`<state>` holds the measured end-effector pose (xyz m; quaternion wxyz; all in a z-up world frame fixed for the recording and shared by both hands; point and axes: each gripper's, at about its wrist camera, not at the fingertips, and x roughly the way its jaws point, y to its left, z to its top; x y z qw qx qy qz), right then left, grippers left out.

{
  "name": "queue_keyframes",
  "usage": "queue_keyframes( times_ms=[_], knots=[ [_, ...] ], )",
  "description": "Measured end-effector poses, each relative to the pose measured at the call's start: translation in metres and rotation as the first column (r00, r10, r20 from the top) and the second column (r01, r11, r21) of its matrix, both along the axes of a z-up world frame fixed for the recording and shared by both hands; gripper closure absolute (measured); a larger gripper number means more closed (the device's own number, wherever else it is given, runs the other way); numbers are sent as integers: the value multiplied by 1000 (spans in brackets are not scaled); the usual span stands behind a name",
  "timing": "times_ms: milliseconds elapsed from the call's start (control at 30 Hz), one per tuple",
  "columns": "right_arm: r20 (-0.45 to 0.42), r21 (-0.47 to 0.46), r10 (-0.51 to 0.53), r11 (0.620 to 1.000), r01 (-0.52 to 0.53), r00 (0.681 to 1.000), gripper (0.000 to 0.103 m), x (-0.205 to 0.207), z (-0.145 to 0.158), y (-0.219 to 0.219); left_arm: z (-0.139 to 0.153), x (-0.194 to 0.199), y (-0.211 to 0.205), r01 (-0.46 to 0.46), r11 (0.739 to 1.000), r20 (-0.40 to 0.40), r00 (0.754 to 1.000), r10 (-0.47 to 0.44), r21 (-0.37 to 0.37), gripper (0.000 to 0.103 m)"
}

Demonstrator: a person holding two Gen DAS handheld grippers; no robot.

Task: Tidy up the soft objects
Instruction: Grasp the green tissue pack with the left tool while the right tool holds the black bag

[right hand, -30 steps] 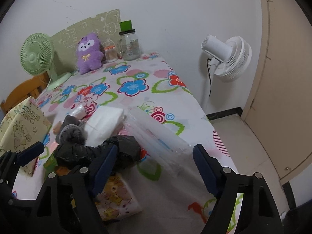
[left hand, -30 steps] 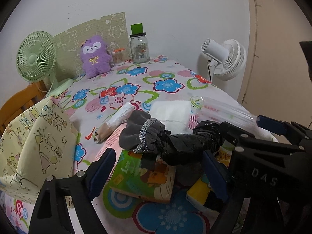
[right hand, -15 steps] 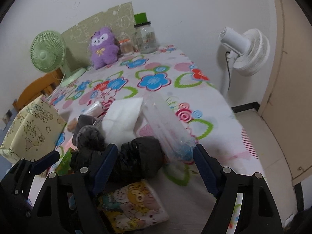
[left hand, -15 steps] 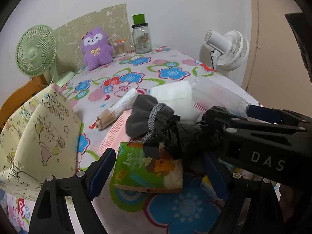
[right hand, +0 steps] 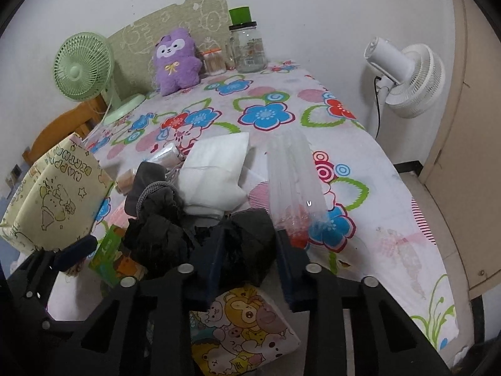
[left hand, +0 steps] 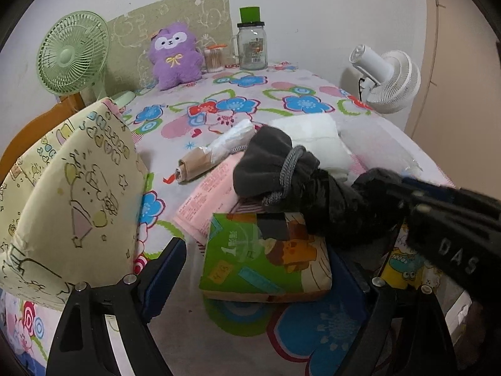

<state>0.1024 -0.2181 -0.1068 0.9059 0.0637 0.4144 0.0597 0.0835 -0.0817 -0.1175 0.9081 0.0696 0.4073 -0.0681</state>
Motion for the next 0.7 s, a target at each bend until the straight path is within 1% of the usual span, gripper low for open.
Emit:
queue_keyframes(
  times_ms=[33, 100, 133, 333, 567, 700],
  knots=[
    [2, 1, -2, 1000, 2, 1000, 73, 0, 1, 0, -1, 1, -1, 2, 1000, -5, 1000, -2, 1, 24],
    [11, -3, -11, 1000, 11, 1000, 75, -1, 4, 0, -3, 2, -1, 14, 1000, -26, 1000, -14, -18, 29],
    [14, -6, -11, 1000, 11, 1000, 75, -2, 5, 1, -3, 2, 0, 17, 999, -29, 999, -17, -30, 30],
    [48, -14, -14, 1000, 14, 999, 76, -8, 18, 4, 0, 1, 0, 15, 999, -32, 999, -17, -42, 32],
    [92, -11, -17, 1000, 18, 996, 76, -16, 37, 7, 19, -8, 6, 16, 998, 17, 1000, -15, -58, 32],
    [108, -7, -10, 1000, 10, 994, 76, -21, 45, 11, 30, -13, 12, 3, 999, 40, 999, -1, -46, 32]
  ],
)
